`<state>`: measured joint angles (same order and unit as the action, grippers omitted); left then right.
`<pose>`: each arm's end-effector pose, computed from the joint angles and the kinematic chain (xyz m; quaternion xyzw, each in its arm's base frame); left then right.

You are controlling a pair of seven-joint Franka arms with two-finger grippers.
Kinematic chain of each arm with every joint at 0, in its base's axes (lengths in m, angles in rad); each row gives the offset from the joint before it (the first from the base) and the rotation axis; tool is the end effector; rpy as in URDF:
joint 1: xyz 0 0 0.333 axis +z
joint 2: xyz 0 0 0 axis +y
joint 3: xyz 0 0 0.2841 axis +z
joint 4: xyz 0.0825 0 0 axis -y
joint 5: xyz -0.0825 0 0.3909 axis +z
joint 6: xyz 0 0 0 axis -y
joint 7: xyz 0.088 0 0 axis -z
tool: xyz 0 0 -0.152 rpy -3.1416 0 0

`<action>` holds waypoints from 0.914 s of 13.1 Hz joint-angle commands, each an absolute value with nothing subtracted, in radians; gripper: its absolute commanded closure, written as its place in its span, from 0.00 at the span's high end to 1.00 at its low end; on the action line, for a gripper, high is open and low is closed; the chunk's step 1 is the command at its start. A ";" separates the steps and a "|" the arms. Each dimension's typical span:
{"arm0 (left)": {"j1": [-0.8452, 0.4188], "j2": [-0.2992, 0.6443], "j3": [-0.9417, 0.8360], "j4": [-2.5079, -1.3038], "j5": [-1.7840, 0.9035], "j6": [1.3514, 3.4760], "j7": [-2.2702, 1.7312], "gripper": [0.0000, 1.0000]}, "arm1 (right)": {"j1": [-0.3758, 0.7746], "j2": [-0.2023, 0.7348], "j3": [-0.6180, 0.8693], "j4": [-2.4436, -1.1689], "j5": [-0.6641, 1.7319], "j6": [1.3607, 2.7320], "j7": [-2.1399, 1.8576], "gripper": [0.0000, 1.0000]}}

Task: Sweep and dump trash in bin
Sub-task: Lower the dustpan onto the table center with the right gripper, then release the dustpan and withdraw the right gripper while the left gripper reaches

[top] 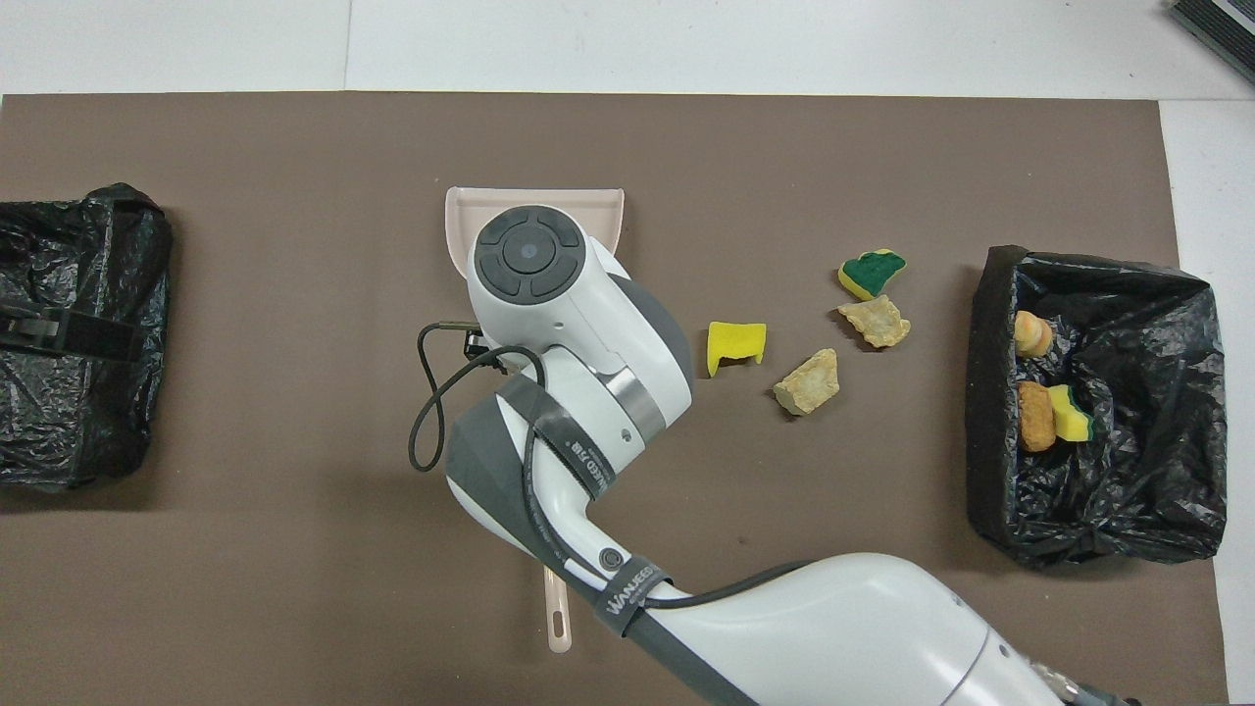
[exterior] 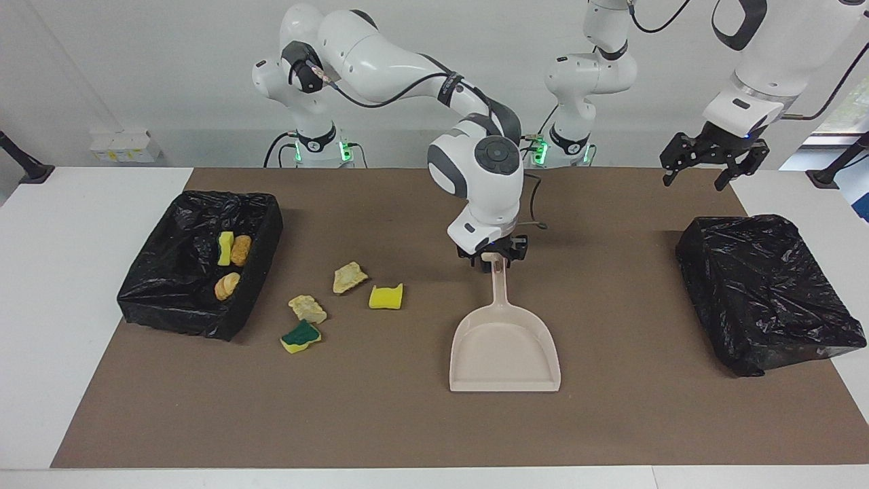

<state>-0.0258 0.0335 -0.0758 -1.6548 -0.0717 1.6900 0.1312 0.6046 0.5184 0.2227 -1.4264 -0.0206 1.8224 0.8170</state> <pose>0.5742 -0.0682 0.4989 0.9930 -0.1118 0.0014 0.0368 0.4719 0.4833 0.3183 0.9974 -0.0029 -0.0709 0.0091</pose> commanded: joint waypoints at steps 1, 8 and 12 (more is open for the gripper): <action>-0.073 0.141 -0.074 -1.623 -0.084 1.776 0.101 1.00 | 0.623 0.358 0.244 -1.685 0.002 1.858 0.822 1.00; -0.140 0.318 -0.081 -1.404 -0.110 1.620 0.069 1.00 | 0.750 0.146 0.253 -2.072 0.118 2.078 0.851 1.00; -0.140 0.340 -0.080 -1.404 -0.202 1.652 0.051 1.00 | 0.750 0.112 0.253 -2.146 0.120 2.114 0.839 0.81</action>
